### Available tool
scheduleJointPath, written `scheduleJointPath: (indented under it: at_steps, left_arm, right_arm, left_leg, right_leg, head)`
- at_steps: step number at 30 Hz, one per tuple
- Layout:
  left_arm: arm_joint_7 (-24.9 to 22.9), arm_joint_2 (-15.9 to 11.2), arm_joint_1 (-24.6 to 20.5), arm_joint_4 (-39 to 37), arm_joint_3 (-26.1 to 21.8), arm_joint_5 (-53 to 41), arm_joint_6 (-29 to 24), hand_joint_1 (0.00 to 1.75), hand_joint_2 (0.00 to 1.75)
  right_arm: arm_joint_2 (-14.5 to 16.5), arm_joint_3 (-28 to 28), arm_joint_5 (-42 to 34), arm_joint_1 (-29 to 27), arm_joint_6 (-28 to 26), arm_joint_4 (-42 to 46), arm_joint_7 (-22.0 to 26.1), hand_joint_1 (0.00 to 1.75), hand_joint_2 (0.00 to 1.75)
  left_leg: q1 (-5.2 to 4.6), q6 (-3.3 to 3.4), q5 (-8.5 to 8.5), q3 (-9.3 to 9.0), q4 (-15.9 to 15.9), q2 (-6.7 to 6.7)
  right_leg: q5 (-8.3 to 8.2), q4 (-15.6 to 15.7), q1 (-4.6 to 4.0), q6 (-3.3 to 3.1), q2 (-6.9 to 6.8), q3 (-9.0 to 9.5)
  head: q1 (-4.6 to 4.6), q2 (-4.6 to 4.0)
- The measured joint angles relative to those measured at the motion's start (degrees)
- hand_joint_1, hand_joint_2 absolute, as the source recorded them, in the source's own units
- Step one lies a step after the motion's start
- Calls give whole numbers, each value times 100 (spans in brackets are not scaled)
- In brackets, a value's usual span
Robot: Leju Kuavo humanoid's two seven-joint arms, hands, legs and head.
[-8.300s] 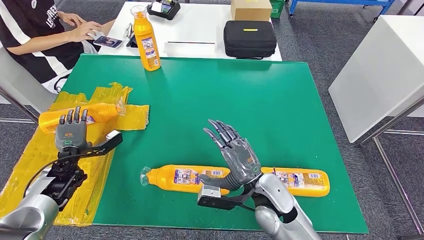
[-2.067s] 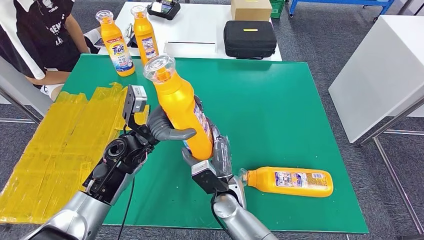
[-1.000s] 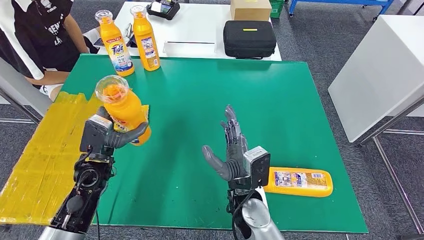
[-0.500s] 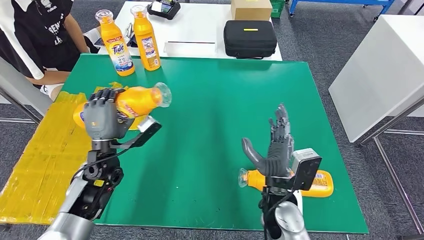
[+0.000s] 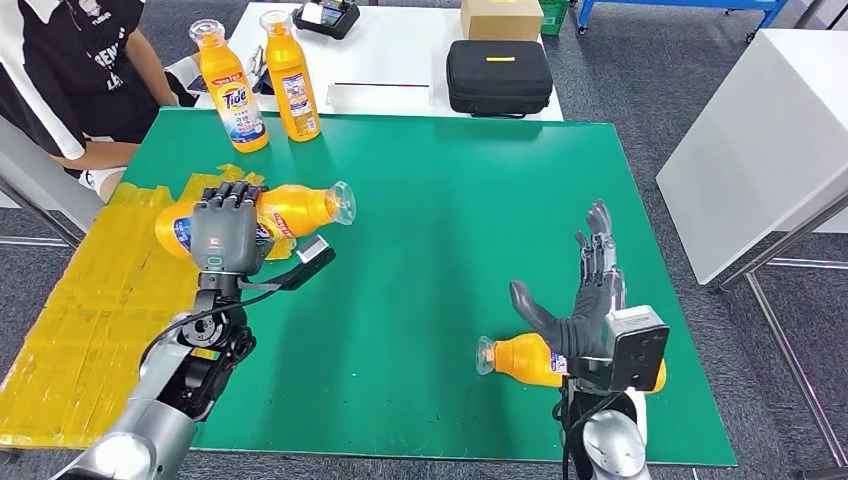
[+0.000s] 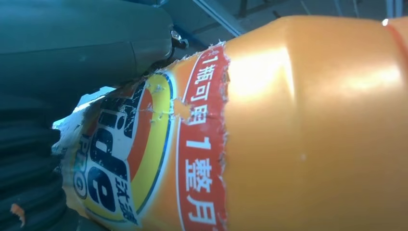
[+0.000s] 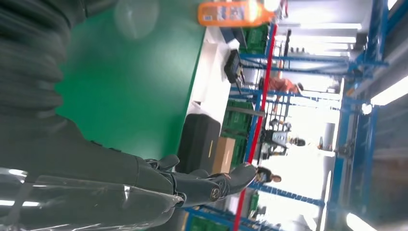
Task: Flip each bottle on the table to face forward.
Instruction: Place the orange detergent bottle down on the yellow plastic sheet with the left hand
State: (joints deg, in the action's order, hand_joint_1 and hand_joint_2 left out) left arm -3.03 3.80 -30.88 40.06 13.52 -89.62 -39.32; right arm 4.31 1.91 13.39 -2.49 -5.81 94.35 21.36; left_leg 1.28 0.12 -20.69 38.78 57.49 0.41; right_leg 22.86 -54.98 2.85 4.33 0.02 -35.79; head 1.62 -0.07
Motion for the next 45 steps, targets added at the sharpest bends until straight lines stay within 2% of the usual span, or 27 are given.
scheduleJointPath:
  at_steps: [9, 12, 19, 24, 33, 37, 45]
  left_arm:
    - [-861, -317, -186, -914, 820, -14, 28, 175, 175]
    - [-951, -402, -232, -1179, 977, 0, 51, 175, 175]
    - [-763, -551, -261, -1615, 771, 16, 44, 175, 175]
    - [-841, -602, -247, -1764, 516, -2, 22, 175, 175]
    - [-856, -622, -244, -1867, 394, -12, 22, 171, 175]
    - [-989, -625, -244, -1888, 394, -12, 22, 1, 175]
    - [-1558, -668, -244, -1950, 400, -12, 102, 0, 175]
  right_arm:
    - [-21, -109, 140, -70, 249, 4, 160, 0, 175]
    - [-22, -110, 185, -57, 281, -7, 180, 0, 175]
    - [-14, -114, 203, 11, 290, -105, 196, 0, 175]
    - [14, -126, 243, 18, 286, -138, 198, 0, 175]
    - [42, -138, 256, 18, 286, -158, 198, 0, 175]
    - [44, -139, 273, 16, 283, -158, 198, 0, 175]
    - [138, -149, 449, 1, 273, -157, 148, 0, 175]
  left_leg:
    - [2, 0, 1, 1, -1, 0]
    - [2, 0, 1, 2, -1, 1]
    - [3, -1, 1, 3, -2, 0]
    - [3, -1, 1, 4, -2, 0]
    - [3, -1, 1, 5, -2, 0]
    - [3, -1, 1, 5, -2, 0]
    - [4, -1, 1, 5, -2, 0]
  right_leg:
    - [1, -1, -1, -1, 1, 0]
    - [1, -1, -1, -1, 2, -1]
    - [1, -2, -2, -1, 1, -1]
    - [2, -2, -2, -1, 0, -2]
    - [2, -2, -1, -2, 0, -2]
    - [2, -2, -2, -1, 0, -3]
    - [3, -2, -2, -2, 0, -5]
  head:
    - [-1, 0]
    - [-1, 0]
    - [0, 0]
    - [-1, 0]
    - [-1, 0]
    - [-1, 0]
    - [-1, 0]
